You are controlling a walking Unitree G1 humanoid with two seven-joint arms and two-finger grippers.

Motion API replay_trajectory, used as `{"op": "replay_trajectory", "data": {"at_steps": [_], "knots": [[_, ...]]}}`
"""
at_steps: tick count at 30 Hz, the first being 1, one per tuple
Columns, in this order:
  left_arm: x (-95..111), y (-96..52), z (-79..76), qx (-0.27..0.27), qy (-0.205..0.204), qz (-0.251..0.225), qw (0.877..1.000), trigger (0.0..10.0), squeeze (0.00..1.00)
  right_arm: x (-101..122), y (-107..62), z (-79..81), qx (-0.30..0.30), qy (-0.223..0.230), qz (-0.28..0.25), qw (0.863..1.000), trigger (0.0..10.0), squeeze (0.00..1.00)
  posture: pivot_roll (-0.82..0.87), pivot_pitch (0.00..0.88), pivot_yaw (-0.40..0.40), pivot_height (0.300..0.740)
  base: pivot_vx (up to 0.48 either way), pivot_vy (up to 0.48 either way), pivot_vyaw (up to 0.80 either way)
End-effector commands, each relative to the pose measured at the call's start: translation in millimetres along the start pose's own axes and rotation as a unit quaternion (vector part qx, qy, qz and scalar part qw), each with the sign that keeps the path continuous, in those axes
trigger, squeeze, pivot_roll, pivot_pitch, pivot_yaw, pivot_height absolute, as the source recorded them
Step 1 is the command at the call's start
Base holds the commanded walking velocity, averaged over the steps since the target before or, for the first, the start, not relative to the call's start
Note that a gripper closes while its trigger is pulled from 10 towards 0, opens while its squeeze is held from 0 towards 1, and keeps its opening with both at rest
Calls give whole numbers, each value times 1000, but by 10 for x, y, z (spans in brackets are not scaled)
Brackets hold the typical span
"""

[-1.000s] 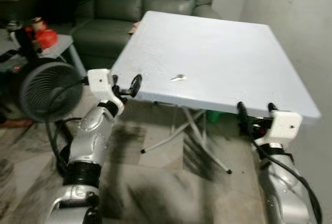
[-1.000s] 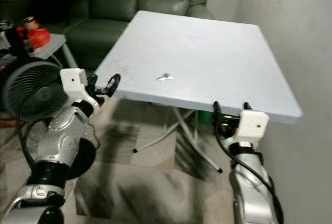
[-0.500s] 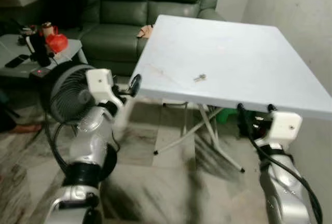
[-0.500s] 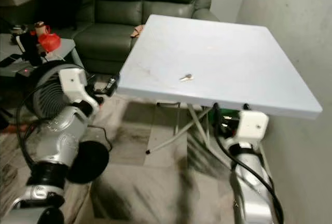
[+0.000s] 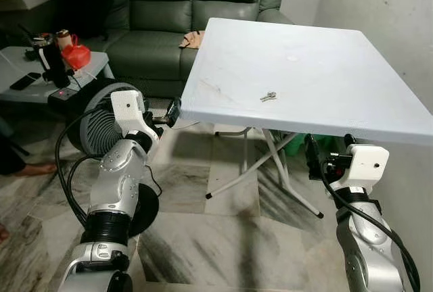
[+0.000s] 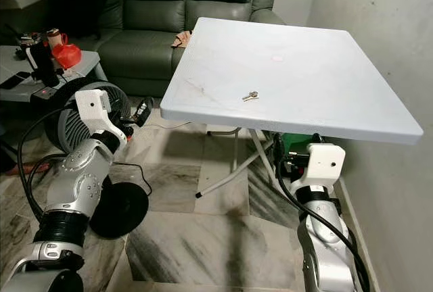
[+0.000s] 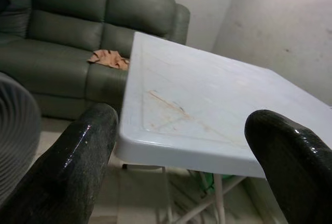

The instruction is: Hang keys on a hook

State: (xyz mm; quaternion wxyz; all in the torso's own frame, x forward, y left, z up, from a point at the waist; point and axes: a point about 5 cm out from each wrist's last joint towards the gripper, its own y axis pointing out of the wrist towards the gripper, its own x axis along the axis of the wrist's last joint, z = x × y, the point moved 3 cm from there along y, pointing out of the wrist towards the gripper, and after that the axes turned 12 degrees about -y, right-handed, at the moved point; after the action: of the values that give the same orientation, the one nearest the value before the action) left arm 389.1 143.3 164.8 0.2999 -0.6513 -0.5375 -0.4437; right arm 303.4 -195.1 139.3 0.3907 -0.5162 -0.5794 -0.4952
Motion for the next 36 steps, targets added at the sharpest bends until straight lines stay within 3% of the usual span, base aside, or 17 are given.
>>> {"op": "replay_trajectory", "data": {"at_steps": [1,13,36], "knots": [[10,-17,12,1,14,3,1000,10000,0,45,13,-25,-4,-1,-5,1000,10000,0,-78,23,-3,740,0,0,0],[2,1,-5,-4,12,9,1000,10000,0,52,24,-16,-2,-2,-5,1000,10000,0,-79,32,-3,740,0,0,0],[-53,3,-85,-24,22,12,999,10000,0,52,10,28,14,-17,-7,1000,10000,0,-85,32,-1,740,364,0,0]]}}
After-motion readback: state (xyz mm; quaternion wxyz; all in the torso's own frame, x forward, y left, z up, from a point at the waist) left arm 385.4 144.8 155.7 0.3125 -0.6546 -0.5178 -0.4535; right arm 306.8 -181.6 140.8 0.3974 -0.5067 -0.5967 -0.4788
